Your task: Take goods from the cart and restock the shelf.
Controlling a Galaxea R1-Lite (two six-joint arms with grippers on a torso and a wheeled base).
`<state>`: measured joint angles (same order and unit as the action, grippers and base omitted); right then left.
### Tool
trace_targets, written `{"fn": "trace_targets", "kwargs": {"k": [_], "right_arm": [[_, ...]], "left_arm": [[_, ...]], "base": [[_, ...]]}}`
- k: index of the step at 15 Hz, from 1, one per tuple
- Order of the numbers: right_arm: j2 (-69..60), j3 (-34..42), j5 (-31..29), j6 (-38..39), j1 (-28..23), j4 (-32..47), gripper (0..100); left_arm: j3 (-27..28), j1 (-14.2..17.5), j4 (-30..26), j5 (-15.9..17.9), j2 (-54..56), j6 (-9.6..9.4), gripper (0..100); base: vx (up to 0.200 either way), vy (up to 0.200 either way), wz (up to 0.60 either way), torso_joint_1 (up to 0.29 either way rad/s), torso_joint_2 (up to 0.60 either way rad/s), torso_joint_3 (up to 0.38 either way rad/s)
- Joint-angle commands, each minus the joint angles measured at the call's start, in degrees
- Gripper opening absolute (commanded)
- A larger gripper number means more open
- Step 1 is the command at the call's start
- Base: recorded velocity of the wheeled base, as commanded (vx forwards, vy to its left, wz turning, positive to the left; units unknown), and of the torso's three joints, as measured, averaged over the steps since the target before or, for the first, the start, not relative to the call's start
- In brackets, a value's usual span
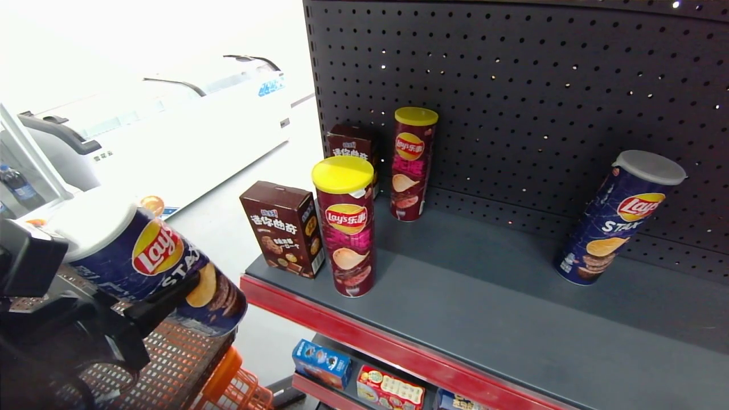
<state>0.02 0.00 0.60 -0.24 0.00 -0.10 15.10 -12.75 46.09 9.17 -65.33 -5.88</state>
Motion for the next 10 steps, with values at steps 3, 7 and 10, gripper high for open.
{"fn": "trace_targets", "kwargs": {"k": [3,7,10], "right_arm": [[-0.02,0.00,0.02,-0.02,0.00,-0.08,100],[-0.02,0.00,0.02,-0.02,0.00,0.01,100],[-0.02,0.00,0.02,-0.02,0.00,0.01,100]], "left_arm": [[-1.04,-9.05,-0.04,0.15,3.10,3.24,0],[-0.34,-10.89,0.05,3.14,3.45,4.91,0],[-0.87,-10.80,0.05,7.09,4.16,4.82,0]], "base": [[0.000,0.000,0.00,0.000,0.00,0.000],[0.000,0.000,0.00,0.000,0.00,0.000],[0.000,0.000,0.00,0.000,0.00,0.000]]}}
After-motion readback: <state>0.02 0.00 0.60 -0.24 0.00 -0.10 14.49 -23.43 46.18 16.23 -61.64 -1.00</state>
